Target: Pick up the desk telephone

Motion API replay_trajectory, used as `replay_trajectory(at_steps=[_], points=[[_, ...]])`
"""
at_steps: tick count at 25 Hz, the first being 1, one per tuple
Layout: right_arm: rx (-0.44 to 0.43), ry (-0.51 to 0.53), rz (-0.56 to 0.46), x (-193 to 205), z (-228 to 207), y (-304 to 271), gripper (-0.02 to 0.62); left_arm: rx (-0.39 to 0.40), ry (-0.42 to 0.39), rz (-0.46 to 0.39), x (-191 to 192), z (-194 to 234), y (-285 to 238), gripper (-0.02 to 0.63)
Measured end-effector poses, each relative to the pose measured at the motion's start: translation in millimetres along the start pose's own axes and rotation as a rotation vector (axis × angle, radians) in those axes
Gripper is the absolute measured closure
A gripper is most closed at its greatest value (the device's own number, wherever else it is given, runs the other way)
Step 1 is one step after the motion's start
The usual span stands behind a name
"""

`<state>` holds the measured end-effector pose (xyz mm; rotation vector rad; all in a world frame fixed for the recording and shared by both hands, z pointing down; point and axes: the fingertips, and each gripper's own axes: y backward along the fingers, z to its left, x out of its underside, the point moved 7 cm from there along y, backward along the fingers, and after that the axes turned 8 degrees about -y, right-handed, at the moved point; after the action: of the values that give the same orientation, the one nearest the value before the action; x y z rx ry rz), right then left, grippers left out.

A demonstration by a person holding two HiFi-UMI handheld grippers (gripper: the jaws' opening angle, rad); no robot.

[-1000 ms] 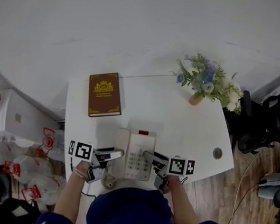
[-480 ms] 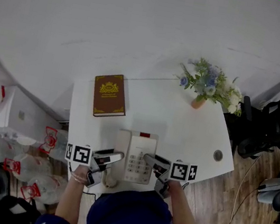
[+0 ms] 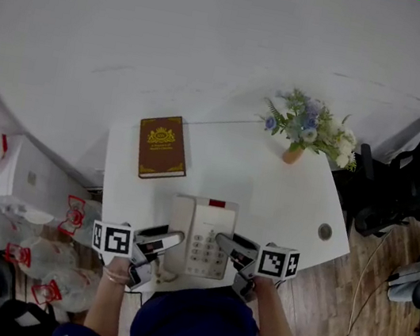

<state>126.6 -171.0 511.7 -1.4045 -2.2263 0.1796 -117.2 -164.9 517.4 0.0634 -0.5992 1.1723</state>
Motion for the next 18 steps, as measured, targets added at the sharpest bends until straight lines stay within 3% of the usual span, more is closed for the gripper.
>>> replay_trajectory(at_steps=[8, 18], points=[[-0.045, 0.052, -0.043, -10.3, 25.7, 10.9, 0.362, 0.017, -0.085, -0.055, -15.6, -28.0, 6.9, 0.242], [-0.066, 0.088, -0.100, -18.3, 45.6, 26.5, 0.365, 0.049, -0.127, -0.116, -25.9, -50.9, 9.5, 0.245]])
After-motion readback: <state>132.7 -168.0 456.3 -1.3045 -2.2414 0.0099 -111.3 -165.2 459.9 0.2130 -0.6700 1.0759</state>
